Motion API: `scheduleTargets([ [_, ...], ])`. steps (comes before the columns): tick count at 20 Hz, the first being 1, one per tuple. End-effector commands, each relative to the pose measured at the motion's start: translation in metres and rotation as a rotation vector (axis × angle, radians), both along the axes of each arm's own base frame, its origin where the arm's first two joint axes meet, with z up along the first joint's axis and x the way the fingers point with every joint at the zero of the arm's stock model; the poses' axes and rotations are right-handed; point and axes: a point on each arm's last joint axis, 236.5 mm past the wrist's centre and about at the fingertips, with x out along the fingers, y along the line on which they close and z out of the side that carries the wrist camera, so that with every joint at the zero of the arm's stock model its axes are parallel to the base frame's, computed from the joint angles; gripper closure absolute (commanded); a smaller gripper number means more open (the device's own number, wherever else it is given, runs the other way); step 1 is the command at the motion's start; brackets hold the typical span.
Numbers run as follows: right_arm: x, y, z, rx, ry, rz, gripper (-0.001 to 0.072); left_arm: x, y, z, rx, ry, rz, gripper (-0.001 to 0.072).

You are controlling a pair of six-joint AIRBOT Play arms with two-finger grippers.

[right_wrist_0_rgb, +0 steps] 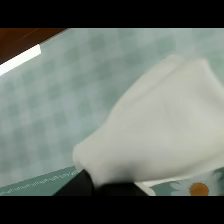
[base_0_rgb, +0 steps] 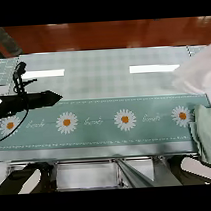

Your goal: Fold the shirts.

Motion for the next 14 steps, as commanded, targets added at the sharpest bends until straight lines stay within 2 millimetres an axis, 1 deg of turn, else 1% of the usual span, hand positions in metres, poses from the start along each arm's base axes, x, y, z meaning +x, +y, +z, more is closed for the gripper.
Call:
scheduleTargets([
  [1,-0.039,-0.043,-0.01,0.024,0.068,-0.155,0.0691,0.007,0.004,0.002,0.008,-0.027,0.023,0.0682],
  [3,-0.055,-0.059,-0.023,0.028,0.106,-0.218,0.0691,0.012,0.007,0.004,0.013,-0.044,0.039,0.0682],
  [5,-0.078,-0.074,-0.042,0.016,0.167,-0.28,0.069,0.018,0.011,0.006,0.019,-0.066,0.061,0.0682],
  [7,-0.111,-0.085,-0.069,-0.005,0.253,-0.327,0.0691,0.023,0.014,0.008,0.023,-0.084,0.08,0.0682],
  [9,-0.16,-0.091,-0.103,-0.003,0.373,-0.443,0.0691,0.028,0.017,0.009,0.027,-0.1,0.097,0.0681],
  [10,-0.189,-0.091,-0.121,0.002,0.437,-0.503,0.0691,0.031,0.019,0.011,0.03,-0.114,0.11,0.0682],
  [12,-0.238,-0.086,-0.155,0.032,0.548,-0.61,0.0691,0.038,0.024,0.014,0.037,-0.14,0.137,0.0681],
  [14,-0.27,-0.072,-0.181,0.09,0.617,-0.719,0.0691,0.042,0.027,0.014,0.04,-0.148,0.151,0.0682],
])
